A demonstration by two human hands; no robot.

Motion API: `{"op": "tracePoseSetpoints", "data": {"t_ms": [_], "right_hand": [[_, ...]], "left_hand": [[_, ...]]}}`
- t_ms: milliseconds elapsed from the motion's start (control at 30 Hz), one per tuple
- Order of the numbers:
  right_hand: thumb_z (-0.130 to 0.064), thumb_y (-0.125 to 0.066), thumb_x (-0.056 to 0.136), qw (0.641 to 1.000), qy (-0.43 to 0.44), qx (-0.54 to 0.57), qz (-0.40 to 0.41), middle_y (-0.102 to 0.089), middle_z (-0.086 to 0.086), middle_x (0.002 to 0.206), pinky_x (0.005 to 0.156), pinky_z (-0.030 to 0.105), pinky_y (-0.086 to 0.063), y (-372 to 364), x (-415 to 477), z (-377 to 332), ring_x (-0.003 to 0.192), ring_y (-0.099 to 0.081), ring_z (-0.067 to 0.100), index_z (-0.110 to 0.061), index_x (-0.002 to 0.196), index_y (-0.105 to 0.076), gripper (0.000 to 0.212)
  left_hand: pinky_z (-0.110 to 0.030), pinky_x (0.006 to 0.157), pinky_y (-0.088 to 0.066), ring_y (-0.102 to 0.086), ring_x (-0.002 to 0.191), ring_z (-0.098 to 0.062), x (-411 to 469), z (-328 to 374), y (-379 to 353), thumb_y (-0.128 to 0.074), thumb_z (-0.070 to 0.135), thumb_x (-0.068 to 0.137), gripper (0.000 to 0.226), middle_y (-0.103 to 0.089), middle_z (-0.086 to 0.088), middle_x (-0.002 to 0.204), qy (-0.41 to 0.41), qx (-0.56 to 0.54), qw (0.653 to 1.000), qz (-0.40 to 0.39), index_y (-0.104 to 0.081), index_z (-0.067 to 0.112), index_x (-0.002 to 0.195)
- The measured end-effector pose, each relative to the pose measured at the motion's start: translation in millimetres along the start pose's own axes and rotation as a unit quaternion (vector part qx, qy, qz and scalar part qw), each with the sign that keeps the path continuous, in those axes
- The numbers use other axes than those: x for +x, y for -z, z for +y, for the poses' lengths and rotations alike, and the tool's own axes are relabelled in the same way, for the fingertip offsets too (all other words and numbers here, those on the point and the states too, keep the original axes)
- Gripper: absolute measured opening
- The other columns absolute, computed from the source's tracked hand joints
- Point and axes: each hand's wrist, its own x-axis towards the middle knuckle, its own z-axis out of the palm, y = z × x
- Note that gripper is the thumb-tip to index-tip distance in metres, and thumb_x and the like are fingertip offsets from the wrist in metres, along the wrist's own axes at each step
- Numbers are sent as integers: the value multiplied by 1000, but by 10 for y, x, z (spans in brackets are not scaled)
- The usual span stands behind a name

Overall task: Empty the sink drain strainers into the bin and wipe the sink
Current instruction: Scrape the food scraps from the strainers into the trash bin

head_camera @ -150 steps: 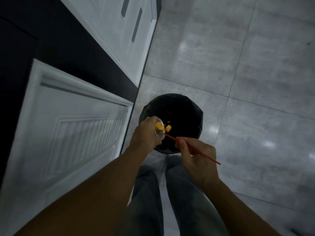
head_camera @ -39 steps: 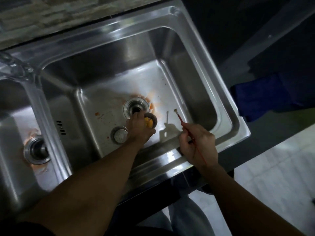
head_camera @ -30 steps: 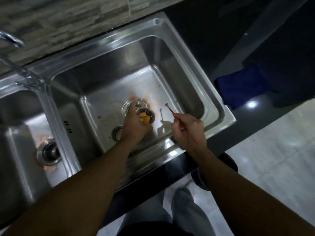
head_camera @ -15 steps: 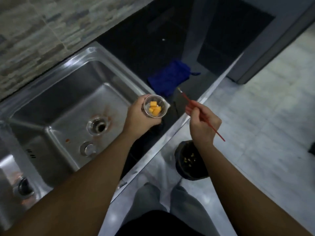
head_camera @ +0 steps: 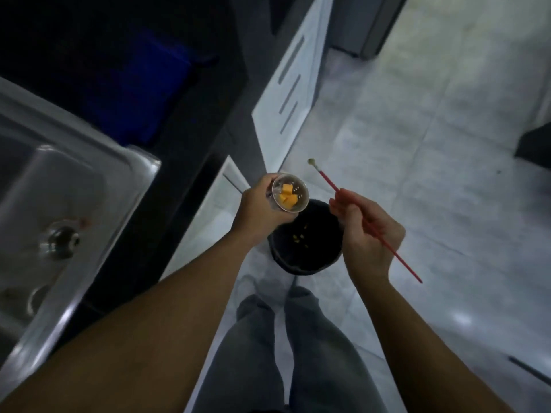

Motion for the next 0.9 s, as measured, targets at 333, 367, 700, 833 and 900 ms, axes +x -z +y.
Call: {"op": "tracePoseSetpoints", "data": {"t_ms": [333, 367, 700, 833, 900], "right_hand": [[-7, -62, 93, 991, -3, -96, -93, -76, -3, 99, 76, 29, -62, 304, -482, 1266, 88, -73, 7, -12, 109, -75, 21], [-8, -61, 93, 990, -6, -97, -102, -75, -4, 100, 77, 28, -62, 278, -495, 1382, 89, -73, 7, -12, 110, -75, 22], [-13, -59, 95, 969, -66, -183, -153, -65, -22, 100, 83, 15, -56, -5, -540, 2083, 88, -66, -3, -22, 116, -72, 26], [-12, -60, 95, 968, -94, -182, -142, -69, -16, 100, 83, 21, -59, -30, -572, 2128, 87, -68, 1, -19, 115, -72, 24], [-10, -62, 94, 968, -98, -198, -118, -73, -8, 101, 85, 23, -59, -9, -584, 2139, 86, -69, 4, -14, 114, -73, 24]], "left_hand": [[-18, 86, -53, -65, 105, -9, 465, -912, -1037, -94, 24, 60, 74, -72, 7, 115, 15, 97, 993, -66, -63, 25, 127], [-19, 87, -53, -65, 107, -9, 518, -986, -1100, -94, 23, 60, 76, -71, 6, 117, 18, 104, 992, -76, -62, 24, 129], [-38, 96, -58, -66, 111, -17, 769, -1493, -1432, -92, 27, 66, 78, -71, -1, 121, -9, 167, 977, -133, -58, 22, 136], [-39, 96, -57, -65, 113, -19, 813, -1585, -1440, -91, 22, 66, 76, -70, -3, 123, 0, 194, 972, -129, -58, 22, 135], [-42, 96, -57, -63, 116, -22, 843, -1615, -1428, -91, 21, 67, 76, -68, -4, 125, 11, 204, 971, -121, -57, 23, 135]]}}
